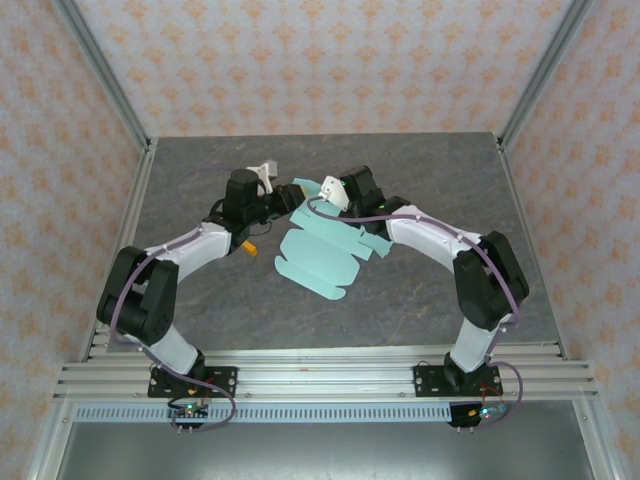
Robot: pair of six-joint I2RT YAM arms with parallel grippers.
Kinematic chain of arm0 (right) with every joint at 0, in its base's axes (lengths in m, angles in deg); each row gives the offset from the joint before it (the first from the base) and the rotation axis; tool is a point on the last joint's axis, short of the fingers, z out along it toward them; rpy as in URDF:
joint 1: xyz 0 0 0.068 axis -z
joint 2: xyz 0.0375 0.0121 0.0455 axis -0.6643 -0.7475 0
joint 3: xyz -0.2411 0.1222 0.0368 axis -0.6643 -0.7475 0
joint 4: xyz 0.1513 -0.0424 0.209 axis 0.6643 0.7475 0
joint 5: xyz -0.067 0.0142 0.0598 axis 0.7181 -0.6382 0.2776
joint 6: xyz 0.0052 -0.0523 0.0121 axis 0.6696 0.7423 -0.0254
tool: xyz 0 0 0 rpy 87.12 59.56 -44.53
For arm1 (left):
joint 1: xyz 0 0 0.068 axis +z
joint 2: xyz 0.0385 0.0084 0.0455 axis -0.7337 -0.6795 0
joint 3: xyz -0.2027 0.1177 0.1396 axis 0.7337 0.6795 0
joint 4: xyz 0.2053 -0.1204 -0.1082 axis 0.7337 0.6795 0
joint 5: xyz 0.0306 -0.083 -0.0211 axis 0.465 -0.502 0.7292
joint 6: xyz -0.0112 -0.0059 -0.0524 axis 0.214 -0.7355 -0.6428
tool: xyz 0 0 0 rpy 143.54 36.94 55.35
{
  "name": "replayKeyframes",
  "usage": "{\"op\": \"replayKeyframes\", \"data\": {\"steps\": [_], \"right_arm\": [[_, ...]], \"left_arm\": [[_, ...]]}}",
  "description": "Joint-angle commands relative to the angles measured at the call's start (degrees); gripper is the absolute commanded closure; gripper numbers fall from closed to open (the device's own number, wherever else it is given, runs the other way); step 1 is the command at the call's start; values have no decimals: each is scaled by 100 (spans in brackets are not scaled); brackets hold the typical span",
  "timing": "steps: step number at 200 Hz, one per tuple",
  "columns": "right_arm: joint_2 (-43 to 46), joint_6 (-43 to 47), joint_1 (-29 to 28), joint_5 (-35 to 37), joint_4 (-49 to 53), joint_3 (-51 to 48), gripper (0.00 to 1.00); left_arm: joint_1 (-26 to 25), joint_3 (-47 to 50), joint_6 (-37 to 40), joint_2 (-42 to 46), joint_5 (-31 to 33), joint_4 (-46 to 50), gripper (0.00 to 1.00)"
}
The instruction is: Fold the paper box
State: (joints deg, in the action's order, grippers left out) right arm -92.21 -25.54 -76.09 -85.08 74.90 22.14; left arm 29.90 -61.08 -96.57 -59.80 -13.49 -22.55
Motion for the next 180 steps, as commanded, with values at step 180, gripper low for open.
{"op": "replayKeyframes", "data": {"steps": [180], "right_arm": [[1, 9, 21, -144, 667, 637, 100]], "left_arm": [[-168, 138, 2052, -919, 578, -111, 55]]}}
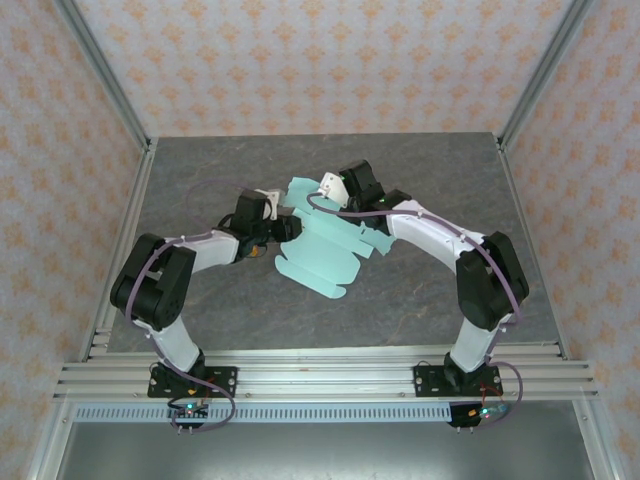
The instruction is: Fold the paper box
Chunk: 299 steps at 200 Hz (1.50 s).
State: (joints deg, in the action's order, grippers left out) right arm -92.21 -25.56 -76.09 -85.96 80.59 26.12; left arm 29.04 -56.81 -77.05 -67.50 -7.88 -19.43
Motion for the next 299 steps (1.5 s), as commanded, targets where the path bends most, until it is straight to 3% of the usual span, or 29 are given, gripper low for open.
{"op": "replayKeyframes", "data": {"steps": [1, 76, 215, 299], "right_arm": [[2, 7, 24, -58, 100, 241, 100], [-75, -50, 26, -11, 131, 313, 100], [-173, -394, 9, -257, 21, 320, 100], [-191, 578, 44, 490, 208, 358, 100]], "left_arm": [[-83, -297, 98, -153, 20, -430, 55], [-287, -286, 145, -50, -102, -661, 66], [-742, -414, 120, -640, -473, -1070, 65], [-586, 69, 96, 225, -102, -878, 57]]}}
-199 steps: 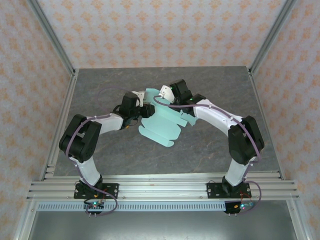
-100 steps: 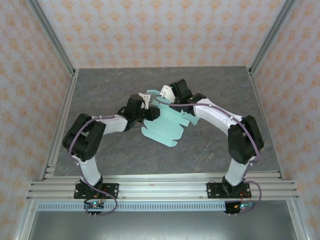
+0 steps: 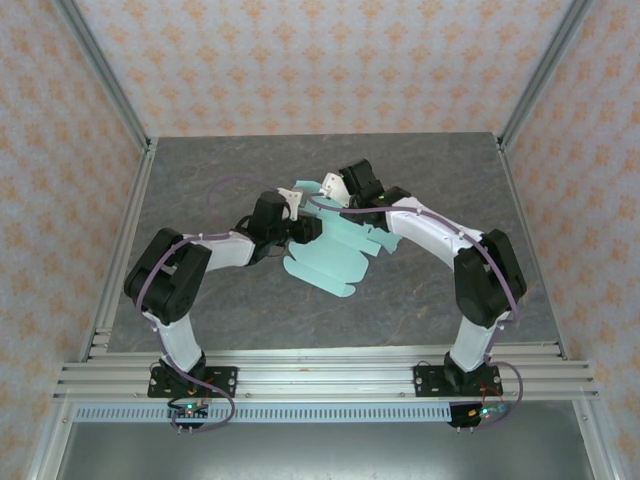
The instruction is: Fold the paper box
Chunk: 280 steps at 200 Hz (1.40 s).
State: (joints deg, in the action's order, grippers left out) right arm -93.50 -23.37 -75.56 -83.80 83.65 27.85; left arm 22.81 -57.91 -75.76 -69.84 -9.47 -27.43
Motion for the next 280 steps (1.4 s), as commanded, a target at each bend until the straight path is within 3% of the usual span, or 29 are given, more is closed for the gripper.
{"op": "replayKeyframes", "data": {"steps": [1, 58, 128, 164, 199, 280], "right_arm": [[-62, 376, -8, 276, -98, 185, 100], [-92, 1037, -14, 552, -409, -12, 100], [-235, 2113, -239, 1070, -2194, -728, 100], [-326, 2826, -368, 1066, -3394, -1210, 100], [-211, 3262, -369, 734, -3951, -1608, 100], [-295, 3710, -325, 471, -4875, -1943, 100]], "left_arm": [[38, 189, -38, 474, 63, -78, 57], [358, 872, -190, 1426, 370, 217, 52], [934, 1432, -657, 2507, 1127, 618, 49], [1278, 1166, -675, 2119, 885, 561, 49], [1635, 746, -678, 1537, 490, 490, 49], [1741, -791, 154, 293, 262, 1969, 51]]}}
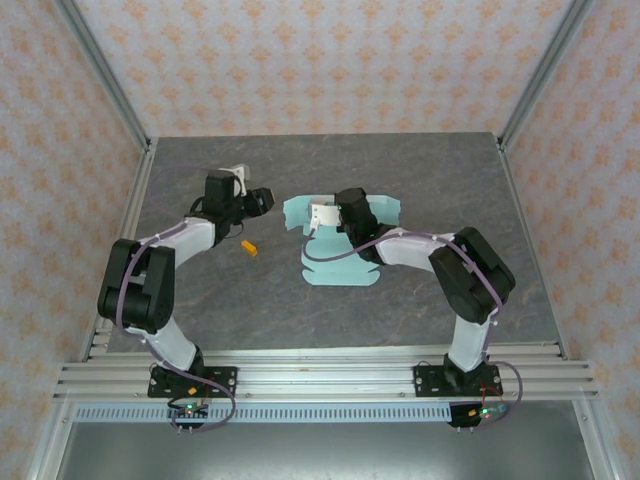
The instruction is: Fold the paper box
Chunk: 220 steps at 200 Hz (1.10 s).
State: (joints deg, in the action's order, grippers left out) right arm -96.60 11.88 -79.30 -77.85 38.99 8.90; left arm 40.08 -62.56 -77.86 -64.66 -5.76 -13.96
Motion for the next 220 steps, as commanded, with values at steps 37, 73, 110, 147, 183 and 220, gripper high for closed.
{"op": "replayKeyframes", "data": {"steps": [37, 73, 110, 147, 183, 220], "right_arm": [[-27, 176, 66, -158, -436, -4, 100], [-59, 123, 66, -174, -424, 29, 100], [-78, 187, 94, -173, -361, 23, 100], [-166, 315, 145, -206, -557, -55, 100], [-199, 373, 163, -289, -678, -107, 100], [-167, 370, 216, -426, -678, -161, 100]], "left_arm": [[8, -839, 497, -797, -424, 982, 57], [-133, -1100, 739, -1132, -959, 979, 60], [-317, -954, 834, -1127, -1252, 671, 59], [-472, -694, 898, -1034, -1428, 272, 59], [-635, -657, 1242, -978, -1461, 258, 59], [-726, -523, 1418, -883, -1629, -9, 59]]}}
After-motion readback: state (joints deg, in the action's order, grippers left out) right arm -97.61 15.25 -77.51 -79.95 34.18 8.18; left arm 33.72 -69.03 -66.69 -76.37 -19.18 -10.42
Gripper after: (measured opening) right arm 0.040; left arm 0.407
